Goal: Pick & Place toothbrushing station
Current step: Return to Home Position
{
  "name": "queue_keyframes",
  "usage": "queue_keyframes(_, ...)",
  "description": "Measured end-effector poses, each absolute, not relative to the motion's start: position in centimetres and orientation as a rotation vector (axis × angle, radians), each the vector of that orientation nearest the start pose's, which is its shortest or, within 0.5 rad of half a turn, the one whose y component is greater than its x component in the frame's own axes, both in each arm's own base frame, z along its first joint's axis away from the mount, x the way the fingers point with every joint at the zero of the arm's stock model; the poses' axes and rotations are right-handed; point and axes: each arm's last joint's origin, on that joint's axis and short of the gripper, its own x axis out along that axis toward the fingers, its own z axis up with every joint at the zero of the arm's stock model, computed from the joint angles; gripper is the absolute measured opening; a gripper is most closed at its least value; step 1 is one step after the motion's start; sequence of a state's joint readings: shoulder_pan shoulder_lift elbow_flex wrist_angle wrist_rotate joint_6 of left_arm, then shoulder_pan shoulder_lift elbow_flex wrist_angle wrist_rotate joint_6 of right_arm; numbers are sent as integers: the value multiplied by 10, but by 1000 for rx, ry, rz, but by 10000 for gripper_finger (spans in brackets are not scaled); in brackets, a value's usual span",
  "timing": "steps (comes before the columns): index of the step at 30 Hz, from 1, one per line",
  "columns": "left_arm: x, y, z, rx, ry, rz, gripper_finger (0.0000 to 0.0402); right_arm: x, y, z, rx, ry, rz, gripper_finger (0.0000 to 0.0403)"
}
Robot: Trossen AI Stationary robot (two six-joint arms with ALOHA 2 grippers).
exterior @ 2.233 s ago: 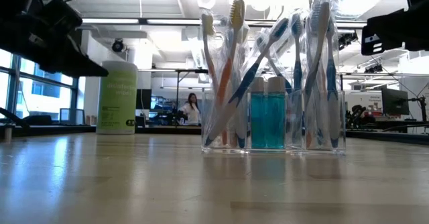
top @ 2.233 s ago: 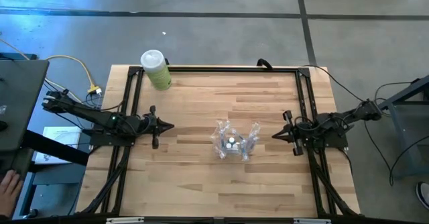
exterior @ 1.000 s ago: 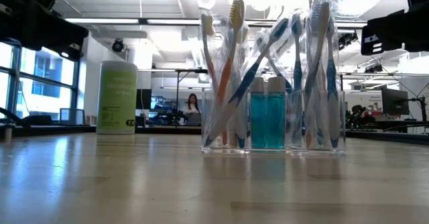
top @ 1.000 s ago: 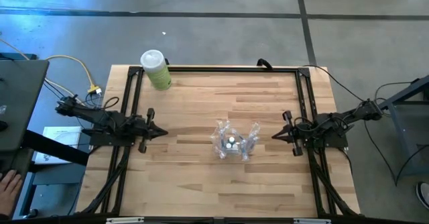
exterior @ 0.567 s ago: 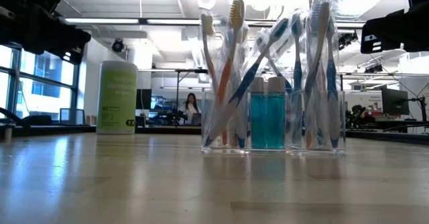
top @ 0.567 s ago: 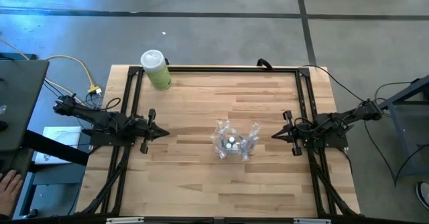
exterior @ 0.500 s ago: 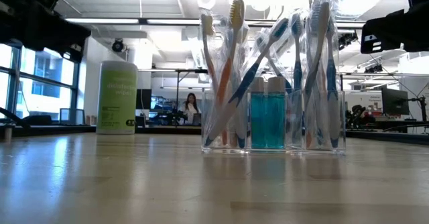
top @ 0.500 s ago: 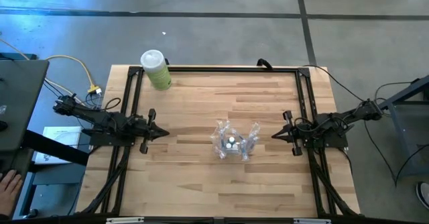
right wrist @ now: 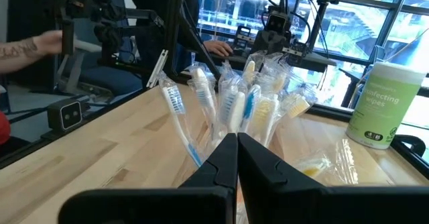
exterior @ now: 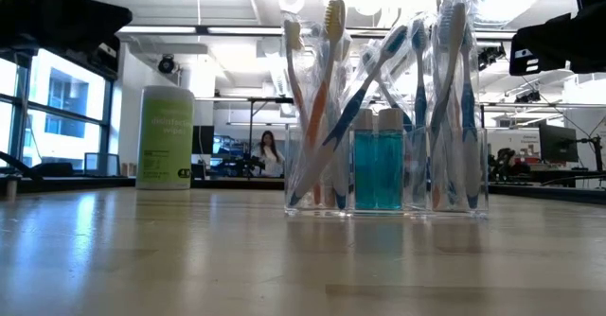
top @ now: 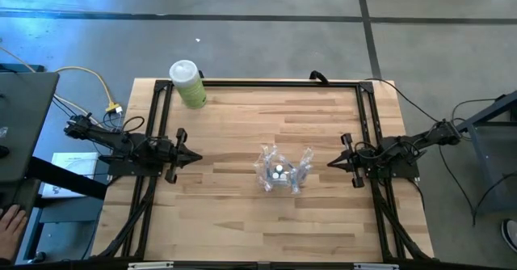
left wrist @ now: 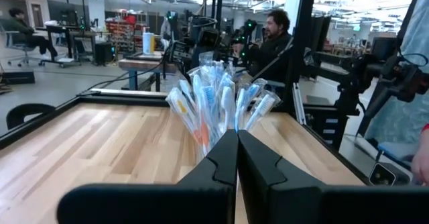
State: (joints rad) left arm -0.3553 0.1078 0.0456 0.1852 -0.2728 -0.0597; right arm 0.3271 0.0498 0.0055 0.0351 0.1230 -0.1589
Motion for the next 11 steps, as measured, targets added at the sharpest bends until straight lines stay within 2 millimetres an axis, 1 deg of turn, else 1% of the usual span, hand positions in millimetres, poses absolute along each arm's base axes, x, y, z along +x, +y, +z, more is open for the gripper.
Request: queue_keyframes(11,97,-28,189,-99,-119,-86,2,96,29,165,-160,-7,204,2)
